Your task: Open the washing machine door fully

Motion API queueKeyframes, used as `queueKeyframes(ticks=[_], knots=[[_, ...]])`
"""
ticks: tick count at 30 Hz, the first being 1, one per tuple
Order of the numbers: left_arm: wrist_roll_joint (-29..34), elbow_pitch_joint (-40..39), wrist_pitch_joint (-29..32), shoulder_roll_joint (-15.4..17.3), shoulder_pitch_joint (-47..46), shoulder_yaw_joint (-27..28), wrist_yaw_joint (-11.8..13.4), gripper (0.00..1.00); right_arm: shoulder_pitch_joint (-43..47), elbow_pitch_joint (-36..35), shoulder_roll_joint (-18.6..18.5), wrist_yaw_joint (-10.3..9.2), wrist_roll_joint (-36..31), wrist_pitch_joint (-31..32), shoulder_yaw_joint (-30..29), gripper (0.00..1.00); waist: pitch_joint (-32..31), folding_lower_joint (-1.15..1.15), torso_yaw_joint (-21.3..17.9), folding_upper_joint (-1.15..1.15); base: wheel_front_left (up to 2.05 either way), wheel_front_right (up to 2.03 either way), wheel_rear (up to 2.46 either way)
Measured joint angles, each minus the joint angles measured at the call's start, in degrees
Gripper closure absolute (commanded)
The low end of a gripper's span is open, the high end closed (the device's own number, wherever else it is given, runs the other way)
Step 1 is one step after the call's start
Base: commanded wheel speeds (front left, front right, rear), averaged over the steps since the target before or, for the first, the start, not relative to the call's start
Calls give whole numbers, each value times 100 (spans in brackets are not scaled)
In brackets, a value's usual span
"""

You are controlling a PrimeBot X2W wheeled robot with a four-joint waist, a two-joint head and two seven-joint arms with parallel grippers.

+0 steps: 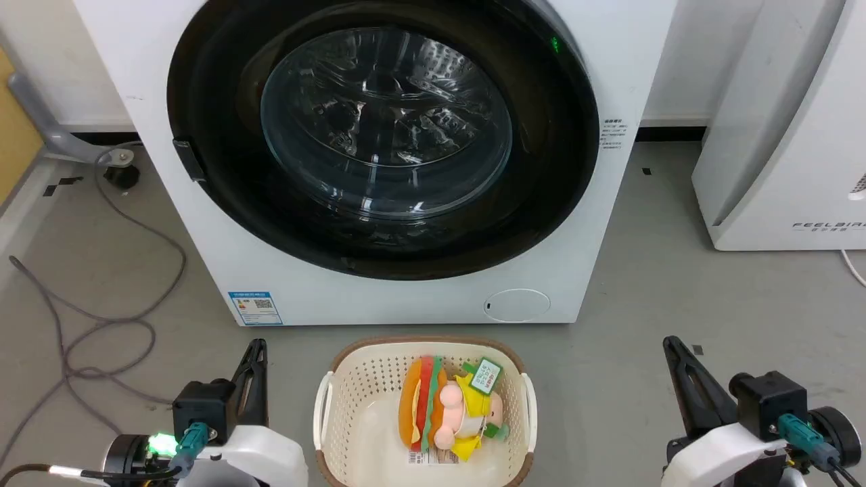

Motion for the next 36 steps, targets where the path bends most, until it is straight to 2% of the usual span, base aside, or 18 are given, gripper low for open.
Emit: queueKeyframes(ticks=[6, 7, 17, 18, 19, 27, 31, 36], knots=[[0, 0, 0, 0, 0, 0, 0, 100, 0, 0, 0, 0, 0, 0, 0, 100, 0, 0, 0, 0, 0, 0, 0], [0, 0, 0, 0, 0, 0, 0, 0, 0, 0, 0, 0, 0, 0, 0, 0, 0, 0, 0, 0, 0, 0, 0], [-23, 40, -49, -1, 3, -74, 2, 0, 5, 34, 0, 0, 66, -46, 9, 0, 1, 0, -3, 0, 0, 0, 0], [-53, 55, -63, -2, 3, -92, 1, 0, 6, 46, 0, 0, 79, -60, 10, 58, 1, 0, -4, 0, 0, 0, 0], [-53, 55, -63, -2, 3, -92, 1, 0, 6, 46, 0, 0, 79, -60, 10, 100, 1, 0, -4, 0, 0, 0, 0], [-125, 123, -162, -2, 2, -152, -2, 0, 8, 105, 0, 0, 283, -168, 12, 100, 3, 0, -3, 0, 0, 0, 0], [-164, 147, -213, -2, 2, -194, -24, 0, 9, 136, 0, 0, 701, -213, 16, 100, 4, 0, 1, 0, 0, 0, 0], [-209, 176, -264, -2, 1, -258, -27, 0, 9, 201, -1, -1, 1539, -268, -43, 100, 0, 0, 9, 0, 0, 0, 0]])
